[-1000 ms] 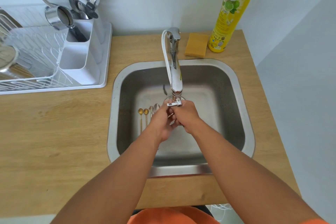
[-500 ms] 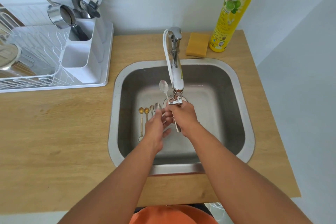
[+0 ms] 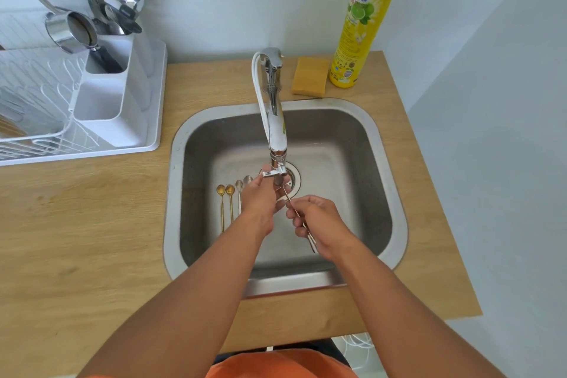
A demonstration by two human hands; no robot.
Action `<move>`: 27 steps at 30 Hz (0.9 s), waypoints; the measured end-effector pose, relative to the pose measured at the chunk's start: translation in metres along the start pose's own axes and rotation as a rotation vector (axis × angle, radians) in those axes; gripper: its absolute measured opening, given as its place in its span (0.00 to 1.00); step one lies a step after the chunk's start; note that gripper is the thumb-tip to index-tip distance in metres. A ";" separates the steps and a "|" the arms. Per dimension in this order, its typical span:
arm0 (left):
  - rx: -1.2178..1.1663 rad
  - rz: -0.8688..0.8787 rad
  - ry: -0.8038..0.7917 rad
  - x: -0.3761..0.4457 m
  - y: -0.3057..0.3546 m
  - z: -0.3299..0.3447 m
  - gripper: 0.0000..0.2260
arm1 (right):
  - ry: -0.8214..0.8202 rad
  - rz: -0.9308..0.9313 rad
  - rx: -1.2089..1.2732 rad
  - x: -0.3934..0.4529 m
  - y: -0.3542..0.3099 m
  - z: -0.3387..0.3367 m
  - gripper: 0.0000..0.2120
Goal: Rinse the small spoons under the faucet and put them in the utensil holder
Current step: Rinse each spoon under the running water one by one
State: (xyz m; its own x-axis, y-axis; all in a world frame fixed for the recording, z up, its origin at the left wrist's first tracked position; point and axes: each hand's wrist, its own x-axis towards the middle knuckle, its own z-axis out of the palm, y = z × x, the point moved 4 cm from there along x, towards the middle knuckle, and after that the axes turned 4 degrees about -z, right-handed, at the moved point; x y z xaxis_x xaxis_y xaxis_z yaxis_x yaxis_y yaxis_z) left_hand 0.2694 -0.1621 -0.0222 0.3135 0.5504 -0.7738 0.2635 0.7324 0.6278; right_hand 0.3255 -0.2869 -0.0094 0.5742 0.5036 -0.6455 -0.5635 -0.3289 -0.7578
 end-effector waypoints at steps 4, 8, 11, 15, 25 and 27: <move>-0.102 -0.068 -0.066 -0.010 -0.013 0.006 0.16 | 0.137 -0.099 -0.327 -0.002 0.002 -0.007 0.07; -0.092 -0.012 -0.080 -0.013 -0.018 0.004 0.11 | 0.185 -0.202 -0.516 0.000 0.001 -0.009 0.06; -0.081 -0.032 -0.039 -0.006 -0.013 0.001 0.09 | 0.169 -0.236 -0.564 -0.001 0.002 -0.007 0.06; -0.171 -0.142 0.032 0.007 0.003 -0.010 0.11 | 0.166 -0.279 -0.615 -0.005 0.008 -0.004 0.06; -0.027 -0.047 -0.217 -0.009 -0.010 -0.018 0.13 | 0.107 -0.267 -0.549 0.017 -0.014 0.022 0.11; 0.007 -0.013 -0.167 -0.010 -0.014 -0.022 0.12 | 0.089 -0.228 -0.525 0.023 -0.020 0.028 0.12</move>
State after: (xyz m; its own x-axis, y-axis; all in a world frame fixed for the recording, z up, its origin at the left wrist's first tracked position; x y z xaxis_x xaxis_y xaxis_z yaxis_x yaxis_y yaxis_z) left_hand 0.2428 -0.1688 -0.0251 0.4574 0.4662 -0.7572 0.2748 0.7357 0.6190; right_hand 0.3335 -0.2462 -0.0067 0.7069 0.5466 -0.4490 -0.0630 -0.5836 -0.8096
